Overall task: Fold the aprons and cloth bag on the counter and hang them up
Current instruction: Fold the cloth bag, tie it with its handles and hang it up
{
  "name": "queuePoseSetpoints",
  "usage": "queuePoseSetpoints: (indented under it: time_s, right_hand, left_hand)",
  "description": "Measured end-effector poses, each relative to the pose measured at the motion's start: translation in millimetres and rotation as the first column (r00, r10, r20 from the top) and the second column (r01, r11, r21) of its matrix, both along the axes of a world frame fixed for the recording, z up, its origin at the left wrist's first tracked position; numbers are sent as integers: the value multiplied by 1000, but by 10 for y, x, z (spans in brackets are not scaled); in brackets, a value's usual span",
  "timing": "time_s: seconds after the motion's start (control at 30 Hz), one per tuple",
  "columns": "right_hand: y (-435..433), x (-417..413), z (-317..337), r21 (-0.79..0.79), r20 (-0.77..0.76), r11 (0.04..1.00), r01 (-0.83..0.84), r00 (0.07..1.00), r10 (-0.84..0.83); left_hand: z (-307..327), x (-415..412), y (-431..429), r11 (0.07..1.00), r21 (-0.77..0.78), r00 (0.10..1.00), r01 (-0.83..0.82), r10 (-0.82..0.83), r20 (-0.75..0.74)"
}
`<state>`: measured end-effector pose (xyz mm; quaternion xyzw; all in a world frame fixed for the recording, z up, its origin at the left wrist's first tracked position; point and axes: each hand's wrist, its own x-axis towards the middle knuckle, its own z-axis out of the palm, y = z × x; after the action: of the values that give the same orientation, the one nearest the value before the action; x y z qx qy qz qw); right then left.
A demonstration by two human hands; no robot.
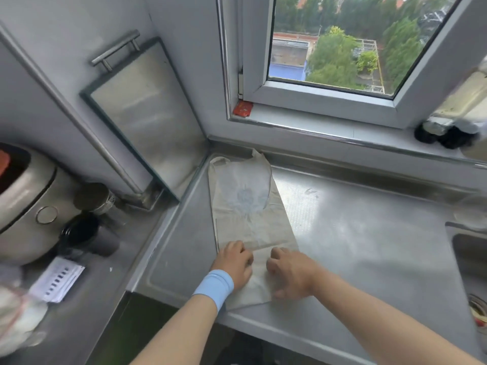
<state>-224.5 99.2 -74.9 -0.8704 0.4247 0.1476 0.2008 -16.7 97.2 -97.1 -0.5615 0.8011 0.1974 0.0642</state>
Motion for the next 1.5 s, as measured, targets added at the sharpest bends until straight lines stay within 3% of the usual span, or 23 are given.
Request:
queuePoseSetpoints:
  time_s: [0.23, 0.43, 0.57, 0.67, 0.73, 0.83, 0.9, 1.0, 1.13, 1.2, 1.3, 1.4, 1.5]
  right_hand:
    - [289, -64, -92, -166, -143, 970, -177, 978, 154]
    - [372, -114, -64, -177, -71, 975, -133, 990, 122]
    - [427, -122, -136, -217, -142, 961, -171, 980, 143]
    - [462, -79, -271, -280, -226, 935, -216, 962, 155]
    - [478, -32, -289, -334, -193, 925, -181, 974, 121]
    - [454, -3, -143, -337, -10, 941, 5, 1000, -9]
    - [418, -32, -14, -290, 119, 944, 157, 985, -128]
    - [371, -71, 275, -186, 180, 957, 222, 965, -189]
    - [185, -66, 684, 185, -201, 959, 213, 964, -175]
    - [22, -95, 807, 368, -228, 886, 283, 951, -209]
    - [-229, -156, 941, 490, -108, 798, 353, 932, -346]
    - [-469, -173, 940, 430, 59, 812, 394, 886, -461]
    - [-734, -188, 763, 390, 240, 774, 499, 756, -609]
  left_hand:
    - [151, -3, 351, 1000, 9, 1000, 22, -22, 9]
    - [201, -44, 600, 974, 80, 968, 212, -220, 122]
    - [150, -11, 613, 955, 30, 940, 296, -296, 167]
    - [88, -8, 618, 968, 29, 957, 248, -250, 145]
    - [110, 0, 602, 975, 19, 968, 220, -221, 115]
    - [192, 16, 634, 985, 49, 982, 166, -169, 83]
    - [226, 7, 626, 993, 52, 990, 104, -108, 88]
    - [397, -17, 502, 993, 106, 996, -51, 44, 73]
    - [741, 54, 242, 903, 425, 997, -67, 50, 51]
    - [910, 124, 105, 866, 498, 997, -56, 23, 72]
    - [1075, 250, -166, 856, 513, 998, -64, 50, 41]
    - [1104, 386, -420, 884, 461, 993, -83, 114, -40]
    - [1022, 497, -670, 893, 413, 949, -179, 267, -165]
